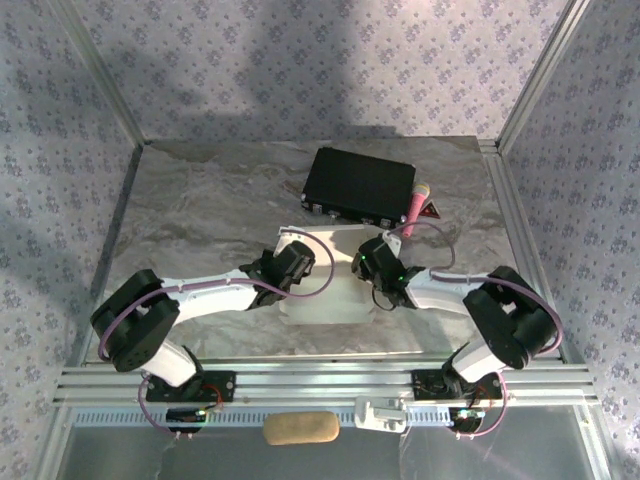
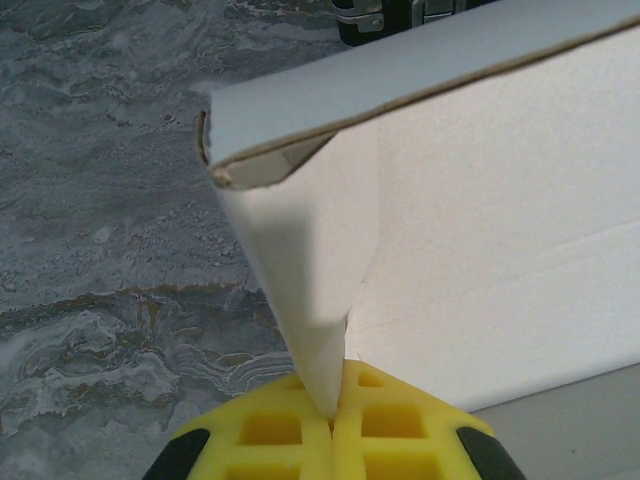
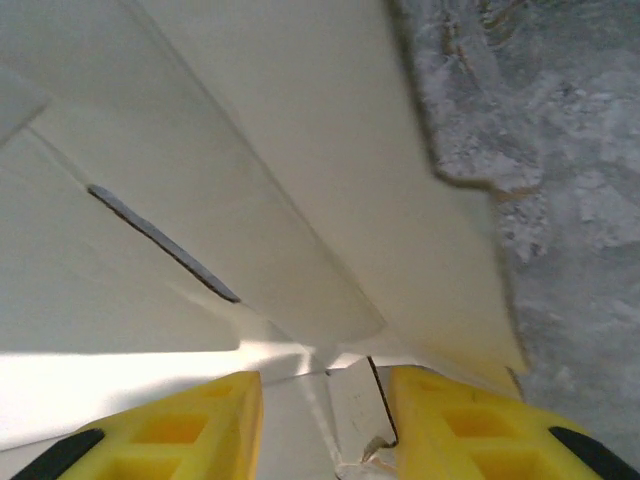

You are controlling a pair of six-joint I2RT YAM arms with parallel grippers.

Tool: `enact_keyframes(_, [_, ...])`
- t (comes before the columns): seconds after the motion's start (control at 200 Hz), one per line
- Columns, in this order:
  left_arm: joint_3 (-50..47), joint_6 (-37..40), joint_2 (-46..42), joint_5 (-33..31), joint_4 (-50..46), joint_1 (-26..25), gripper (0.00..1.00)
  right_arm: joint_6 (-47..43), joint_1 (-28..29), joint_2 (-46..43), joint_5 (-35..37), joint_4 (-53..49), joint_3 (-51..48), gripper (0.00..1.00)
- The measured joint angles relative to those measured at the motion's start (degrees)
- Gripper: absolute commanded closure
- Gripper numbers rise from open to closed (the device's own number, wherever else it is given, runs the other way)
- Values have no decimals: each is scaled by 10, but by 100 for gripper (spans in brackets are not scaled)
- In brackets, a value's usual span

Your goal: Fold the paper box

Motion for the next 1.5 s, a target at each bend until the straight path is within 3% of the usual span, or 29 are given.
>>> enact_keyframes(0.56, [-1,0,-3,-2,0,0,100,-40,7,49,-52,9,43,70])
enact_keyframes(0.904, [-2,0,-5,-26,-13,2,100,-50,27,90,-41,6,75,74])
enact_keyframes(1.029, [-3,0,-6,-27,-15,2,100,-51,33,91,-32,3,76,72])
enact_keyframes(1.264, [-7,0,-23,-27,-15,0,100,-58,67,-25,-10,-66,50,64])
enact_keyframes(1.384, [-7,0,-29,-27,-15,0,100,-55,60,-98,-7,-73,22,65])
enact_keyframes(1.499, [-8,0,-29,-27,-15,0,100,-45,57,-104,-15,-70,1,67])
